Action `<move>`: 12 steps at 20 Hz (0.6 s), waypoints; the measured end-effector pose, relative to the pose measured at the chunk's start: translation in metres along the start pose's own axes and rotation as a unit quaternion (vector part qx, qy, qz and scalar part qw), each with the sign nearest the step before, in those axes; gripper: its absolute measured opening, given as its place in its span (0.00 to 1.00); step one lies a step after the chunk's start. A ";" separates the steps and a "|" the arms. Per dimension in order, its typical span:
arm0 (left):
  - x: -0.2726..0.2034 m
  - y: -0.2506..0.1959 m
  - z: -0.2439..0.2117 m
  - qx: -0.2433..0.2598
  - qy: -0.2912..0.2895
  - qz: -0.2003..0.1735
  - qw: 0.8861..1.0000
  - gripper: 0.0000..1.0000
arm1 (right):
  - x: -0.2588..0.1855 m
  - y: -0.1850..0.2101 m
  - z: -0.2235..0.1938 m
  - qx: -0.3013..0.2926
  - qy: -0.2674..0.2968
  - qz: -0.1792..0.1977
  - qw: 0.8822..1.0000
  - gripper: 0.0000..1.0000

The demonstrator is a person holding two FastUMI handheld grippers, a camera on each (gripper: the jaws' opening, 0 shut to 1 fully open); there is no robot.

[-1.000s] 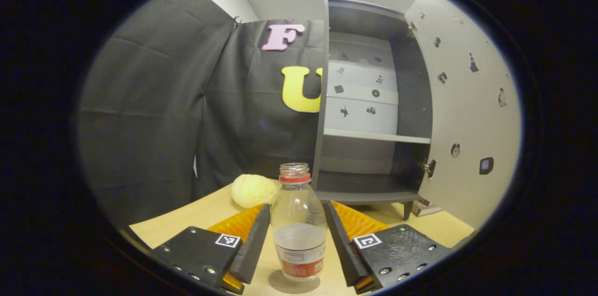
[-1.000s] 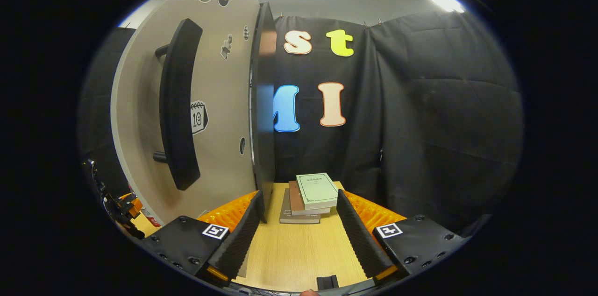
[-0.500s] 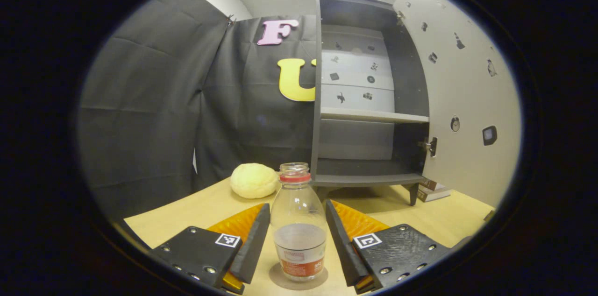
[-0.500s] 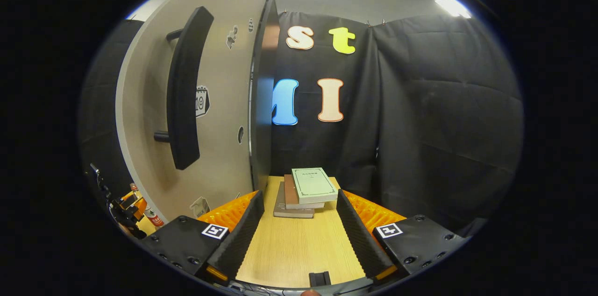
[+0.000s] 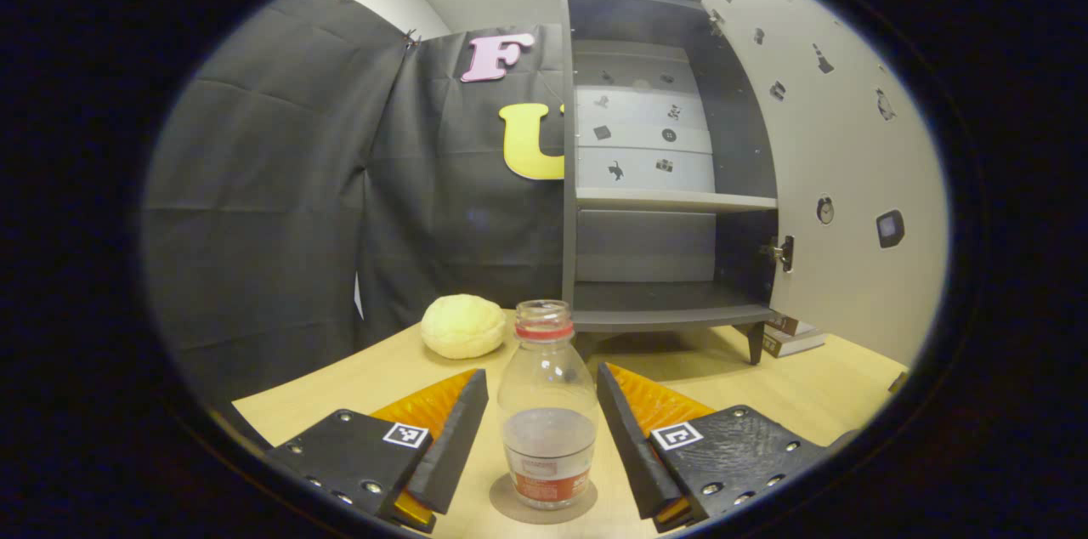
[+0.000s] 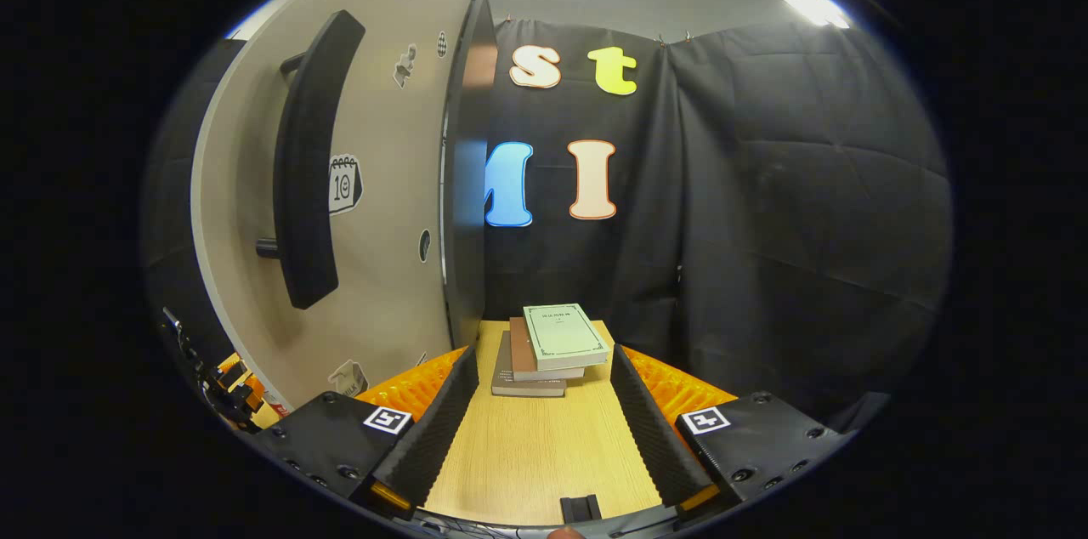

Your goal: Open the cabinet door with the right hand, grasp the bottle in the cabinet with the left hand and place it on the coaster, then close the cabinet door with the right hand.

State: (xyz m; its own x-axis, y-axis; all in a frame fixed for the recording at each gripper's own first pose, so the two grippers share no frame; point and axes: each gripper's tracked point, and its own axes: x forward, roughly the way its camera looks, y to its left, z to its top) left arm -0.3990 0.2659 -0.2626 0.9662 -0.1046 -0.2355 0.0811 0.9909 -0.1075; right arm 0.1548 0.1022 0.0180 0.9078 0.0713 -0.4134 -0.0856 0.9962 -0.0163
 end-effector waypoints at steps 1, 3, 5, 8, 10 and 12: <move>-0.002 -0.001 0.003 0.005 -0.003 0.000 1.000 0.77 | 0.000 0.000 0.000 0.002 -0.001 0.000 1.000 0.99; -0.006 -0.004 0.011 0.009 -0.005 -0.004 1.000 0.80 | 0.000 0.002 0.000 0.007 -0.003 0.001 1.000 0.99; -0.013 -0.005 0.025 0.015 -0.013 -0.002 1.000 0.80 | 0.000 0.003 0.003 0.013 -0.005 0.004 1.000 0.97; -0.026 -0.008 0.058 0.027 -0.027 0.002 0.999 0.77 | -0.001 0.004 0.010 0.024 -0.013 0.010 1.000 0.99; -0.030 -0.007 0.088 0.034 -0.036 0.009 0.999 0.77 | -0.005 0.002 0.017 0.037 -0.023 0.011 0.999 0.97; -0.037 -0.009 0.121 0.041 -0.046 0.016 0.998 0.77 | -0.007 0.001 0.027 0.053 -0.032 0.015 0.998 0.97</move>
State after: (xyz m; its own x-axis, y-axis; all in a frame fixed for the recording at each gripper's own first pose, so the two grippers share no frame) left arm -0.4061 0.2708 -0.1358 0.9866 -0.0689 -0.1482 0.0665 0.9976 -0.0213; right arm 0.1597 0.1039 0.0457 0.9304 0.1007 -0.3523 -0.0721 0.9930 0.0935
